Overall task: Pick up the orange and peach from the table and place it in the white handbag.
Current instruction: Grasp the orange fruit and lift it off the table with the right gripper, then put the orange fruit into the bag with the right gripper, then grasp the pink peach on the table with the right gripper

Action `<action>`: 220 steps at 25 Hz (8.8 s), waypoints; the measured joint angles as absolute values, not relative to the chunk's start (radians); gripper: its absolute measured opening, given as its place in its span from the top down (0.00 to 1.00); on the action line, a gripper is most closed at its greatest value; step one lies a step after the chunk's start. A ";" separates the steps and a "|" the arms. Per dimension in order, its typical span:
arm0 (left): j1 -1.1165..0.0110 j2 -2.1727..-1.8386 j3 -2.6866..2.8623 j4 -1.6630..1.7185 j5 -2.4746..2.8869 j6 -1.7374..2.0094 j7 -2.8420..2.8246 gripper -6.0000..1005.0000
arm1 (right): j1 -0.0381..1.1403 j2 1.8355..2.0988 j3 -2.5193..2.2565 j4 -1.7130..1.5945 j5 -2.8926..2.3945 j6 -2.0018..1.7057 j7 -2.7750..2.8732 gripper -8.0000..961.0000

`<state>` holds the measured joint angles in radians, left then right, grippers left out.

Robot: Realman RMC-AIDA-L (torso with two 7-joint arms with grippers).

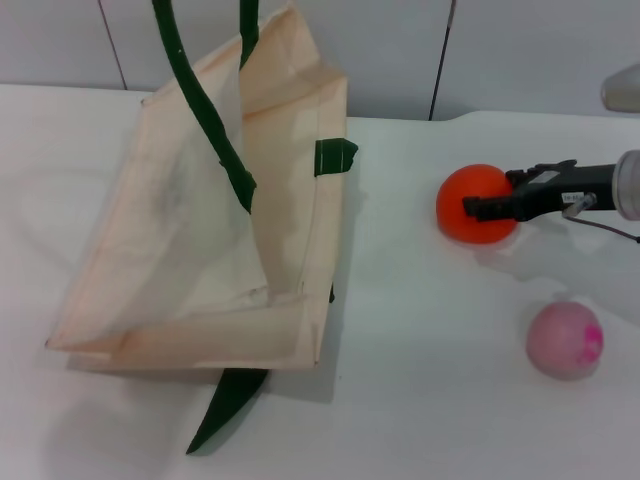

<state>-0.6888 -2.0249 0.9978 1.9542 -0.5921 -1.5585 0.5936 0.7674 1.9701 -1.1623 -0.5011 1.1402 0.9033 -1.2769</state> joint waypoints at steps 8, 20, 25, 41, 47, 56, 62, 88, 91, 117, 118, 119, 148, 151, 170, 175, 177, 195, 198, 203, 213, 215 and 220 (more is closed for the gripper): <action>-0.690 -2.025 0.999 1.954 -0.592 -1.559 0.594 0.87 | 0.799 1.981 -1.159 -0.462 1.103 0.870 -1.268 0.09; -0.684 -2.025 0.996 1.954 -0.583 -1.559 0.597 0.87 | 0.800 1.979 -1.156 -0.471 1.090 0.859 -1.243 0.32; -0.677 -2.025 1.001 1.954 -0.565 -1.558 0.598 0.87 | 0.795 1.982 -1.153 -0.525 1.090 0.903 -1.242 0.48; -0.686 -2.024 1.006 1.951 -0.563 -1.554 0.600 0.87 | 0.708 2.028 -1.190 -0.867 1.150 1.075 -1.199 0.60; -0.703 -2.025 1.028 1.947 -0.563 -1.546 0.600 0.87 | 0.703 2.030 -1.336 -0.924 1.281 1.086 -1.200 0.64; -0.735 -2.027 1.051 1.951 -0.566 -1.543 0.589 0.87 | 0.712 2.030 -1.437 -0.992 1.349 1.054 -1.209 0.71; -0.744 -2.027 1.085 1.967 -0.567 -1.530 0.564 0.87 | 0.726 2.030 -1.505 -0.986 1.395 0.988 -1.236 0.79; -0.742 -2.028 1.135 2.019 -0.573 -1.525 0.520 0.87 | 0.847 2.030 -1.592 -0.699 1.609 0.863 -1.469 0.92; -0.744 -2.028 1.135 2.020 -0.574 -1.525 0.518 0.87 | 0.853 2.031 -1.593 -0.692 1.610 0.856 -1.473 0.92; -0.749 -2.026 1.134 2.020 -0.563 -1.517 0.517 0.88 | 0.902 2.027 -1.642 -0.679 1.635 0.910 -1.479 0.42; -0.748 -2.026 1.133 2.021 -0.561 -1.517 0.517 0.88 | 0.902 2.027 -1.639 -0.679 1.635 0.910 -1.478 0.37; -0.747 -2.026 1.133 2.021 -0.558 -1.517 0.517 0.88 | 0.902 2.027 -1.636 -0.679 1.635 0.910 -1.478 0.33; -0.708 -2.025 1.120 2.026 -0.505 -1.516 0.520 0.88 | 0.617 2.016 -1.110 -1.095 0.935 1.181 -0.991 0.09; -0.708 -2.025 1.120 2.026 -0.498 -1.515 0.520 0.88 | 0.598 2.021 -1.100 -1.137 0.882 1.251 -0.928 0.09; -0.709 -2.023 1.131 2.023 -0.452 -1.516 0.529 0.88 | 0.606 2.022 -1.091 -1.129 0.580 1.513 -0.827 0.09; -0.713 -2.023 1.132 2.023 -0.451 -1.516 0.530 0.88 | 0.607 2.022 -1.088 -1.129 0.556 1.544 -0.816 0.09; -0.713 -2.023 1.132 2.023 -0.450 -1.515 0.530 0.88 | 0.607 2.023 -1.087 -1.129 0.564 1.554 -0.814 0.09; -0.708 -2.022 1.133 2.023 -0.449 -1.517 0.532 0.87 | 0.597 2.023 -1.084 -1.084 0.605 1.592 -0.817 0.09; -0.709 -2.023 1.133 2.023 -0.449 -1.516 0.531 0.87 | 0.599 2.024 -1.087 -1.068 0.608 1.586 -0.818 0.10; -0.713 -2.020 1.134 2.025 -0.447 -1.514 0.528 0.87 | 0.609 2.025 -1.086 -1.056 0.608 1.575 -0.820 0.12; -0.715 -2.022 1.134 2.025 -0.437 -1.505 0.525 0.86 | 0.633 2.025 -1.094 -0.998 0.601 1.532 -0.820 0.15; -0.715 -2.022 1.134 2.025 -0.436 -1.505 0.525 0.86 | 0.635 2.024 -1.094 -0.992 0.600 1.530 -0.821 0.16; -0.714 -2.023 1.134 2.025 -0.436 -1.505 0.525 0.86 | 0.635 2.022 -1.094 -0.985 0.593 1.521 -0.822 0.17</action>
